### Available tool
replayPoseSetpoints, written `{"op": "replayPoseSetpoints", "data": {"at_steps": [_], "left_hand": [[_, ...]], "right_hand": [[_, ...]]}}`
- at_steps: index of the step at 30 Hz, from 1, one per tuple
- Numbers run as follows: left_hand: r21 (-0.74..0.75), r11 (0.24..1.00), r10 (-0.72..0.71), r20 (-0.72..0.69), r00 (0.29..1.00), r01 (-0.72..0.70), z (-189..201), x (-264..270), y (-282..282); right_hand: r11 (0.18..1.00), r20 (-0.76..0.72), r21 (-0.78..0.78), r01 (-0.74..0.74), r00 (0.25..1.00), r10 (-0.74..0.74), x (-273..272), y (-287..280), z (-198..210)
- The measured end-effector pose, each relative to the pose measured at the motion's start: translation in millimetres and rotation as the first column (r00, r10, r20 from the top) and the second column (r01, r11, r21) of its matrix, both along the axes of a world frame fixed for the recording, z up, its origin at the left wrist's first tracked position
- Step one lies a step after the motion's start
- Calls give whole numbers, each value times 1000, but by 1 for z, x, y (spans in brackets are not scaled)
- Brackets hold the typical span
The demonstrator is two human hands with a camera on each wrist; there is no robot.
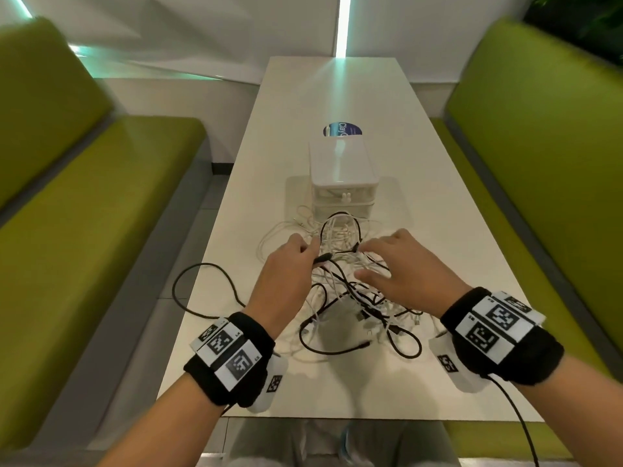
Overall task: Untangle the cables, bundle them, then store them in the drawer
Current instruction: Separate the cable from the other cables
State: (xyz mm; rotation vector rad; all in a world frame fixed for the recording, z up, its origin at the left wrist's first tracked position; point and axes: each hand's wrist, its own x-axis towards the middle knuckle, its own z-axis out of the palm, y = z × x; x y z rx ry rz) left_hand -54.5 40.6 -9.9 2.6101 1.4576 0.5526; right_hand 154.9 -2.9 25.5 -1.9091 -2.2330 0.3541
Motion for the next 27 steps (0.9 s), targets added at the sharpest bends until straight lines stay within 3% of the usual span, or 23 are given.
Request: {"op": "replayPoseSetpoints", "data": {"at_steps": [2, 5, 9, 15, 18, 23, 27], "left_hand": [[34, 999, -31, 20, 999, 31, 2, 2, 1], [20, 991, -134, 90, 987, 133, 3, 2, 1], [11, 979, -203, 143, 969, 204, 4, -6, 0], [89, 965, -257, 152, 954, 245, 4, -3, 0], [152, 972, -199, 110, 974, 181, 7, -6, 2], [195, 980, -12, 220, 975, -32, 26, -15, 4], [156, 935, 212, 478, 853, -320, 51, -43, 18]], "right_hand": [[986, -195, 156, -61, 977, 91, -15, -1, 2], [993, -363, 109, -52, 928, 88, -35, -3, -6], [994, -195, 15, -111, 974, 112, -40, -6, -26], [993, 19, 15, -118, 993, 118, -40, -4, -26], [989, 115, -43, -138, 983, 142, -40, -3, -22], [989, 145, -90, -119, 981, 131, -30, 2, -23], [978, 200, -207, -23, 978, 66, -12, 0, -31]]}}
